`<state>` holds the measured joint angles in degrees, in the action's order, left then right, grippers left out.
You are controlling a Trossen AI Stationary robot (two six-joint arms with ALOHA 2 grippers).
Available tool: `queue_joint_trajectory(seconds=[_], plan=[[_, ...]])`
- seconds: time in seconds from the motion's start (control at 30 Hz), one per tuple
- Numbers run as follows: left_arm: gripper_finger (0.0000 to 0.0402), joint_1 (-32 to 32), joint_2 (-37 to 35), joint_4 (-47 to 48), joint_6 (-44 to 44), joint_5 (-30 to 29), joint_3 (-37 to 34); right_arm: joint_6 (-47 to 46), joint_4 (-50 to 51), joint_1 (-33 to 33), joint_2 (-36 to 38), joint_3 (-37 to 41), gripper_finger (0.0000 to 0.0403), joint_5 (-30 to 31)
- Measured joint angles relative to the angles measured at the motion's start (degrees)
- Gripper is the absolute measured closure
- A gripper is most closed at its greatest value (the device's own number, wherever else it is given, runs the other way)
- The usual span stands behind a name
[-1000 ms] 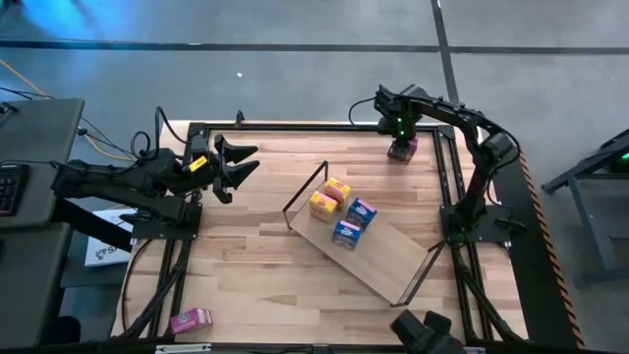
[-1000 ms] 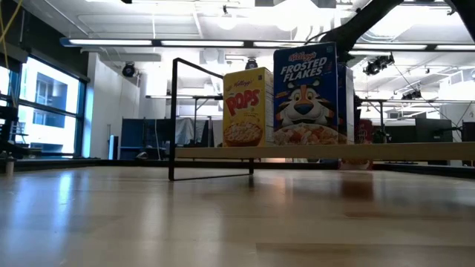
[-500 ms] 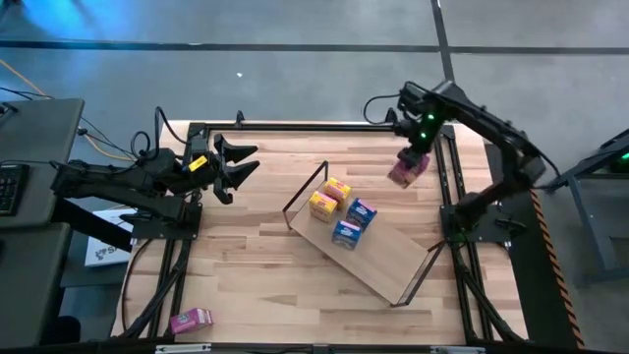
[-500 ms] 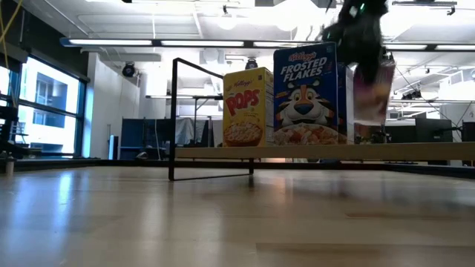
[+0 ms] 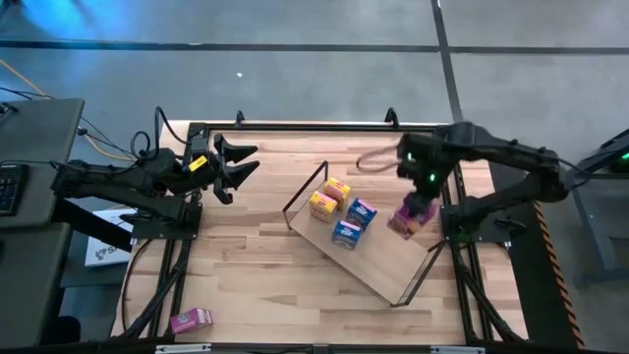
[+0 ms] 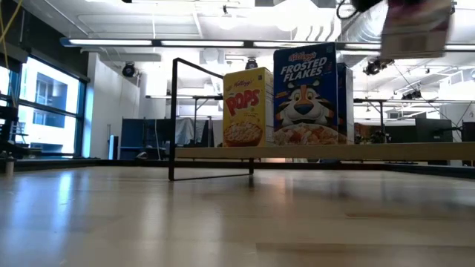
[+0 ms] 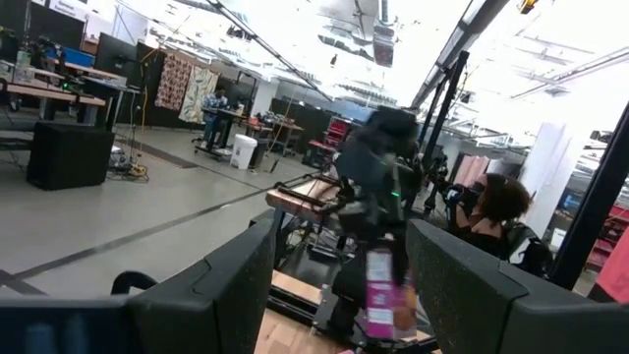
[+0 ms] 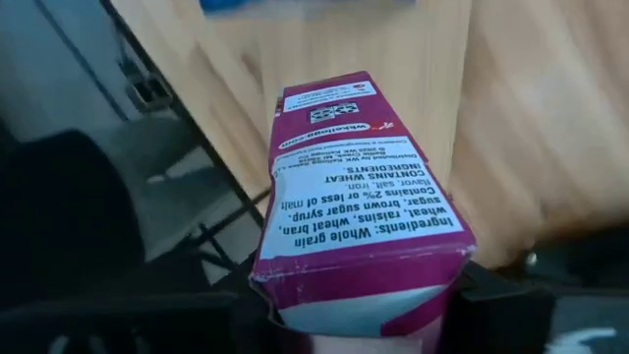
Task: Stack cereal on shelf
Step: Put the top right purple cereal box on the shelf
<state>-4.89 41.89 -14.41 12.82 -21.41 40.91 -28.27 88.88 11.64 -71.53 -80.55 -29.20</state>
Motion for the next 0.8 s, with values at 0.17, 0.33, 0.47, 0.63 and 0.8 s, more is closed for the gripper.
queue_joint_trajectory(seconds=[0.17, 0.33, 0.47, 0.63, 0.8], plan=[[0.0181, 0.0, 0.0, 0.0, 0.0, 0.0, 0.0, -12.4, -2.2, -9.6, -2.2, 0.0, 0.0294, 11.7], [0.0181, 0.0, 0.0, 0.0, 0.0, 0.0, 0.0, -22.7, -3.8, -14.6, -6.0, 0.0, 0.0294, 15.2], [0.0181, 0.0, 0.0, 0.0, 0.0, 0.0, 0.0, -23.9, -3.8, -17.9, -9.7, 0.0, 0.0294, 14.3], [0.0181, 0.0, 0.0, 0.0, 0.0, 0.0, 0.0, -21.5, -3.9, -20.8, -15.0, 0.0, 0.0294, 17.1], [0.0181, 0.0, 0.0, 0.0, 0.0, 0.0, 0.0, -19.3, -5.1, -21.5, -19.8, 0.0, 0.0294, 17.5]])
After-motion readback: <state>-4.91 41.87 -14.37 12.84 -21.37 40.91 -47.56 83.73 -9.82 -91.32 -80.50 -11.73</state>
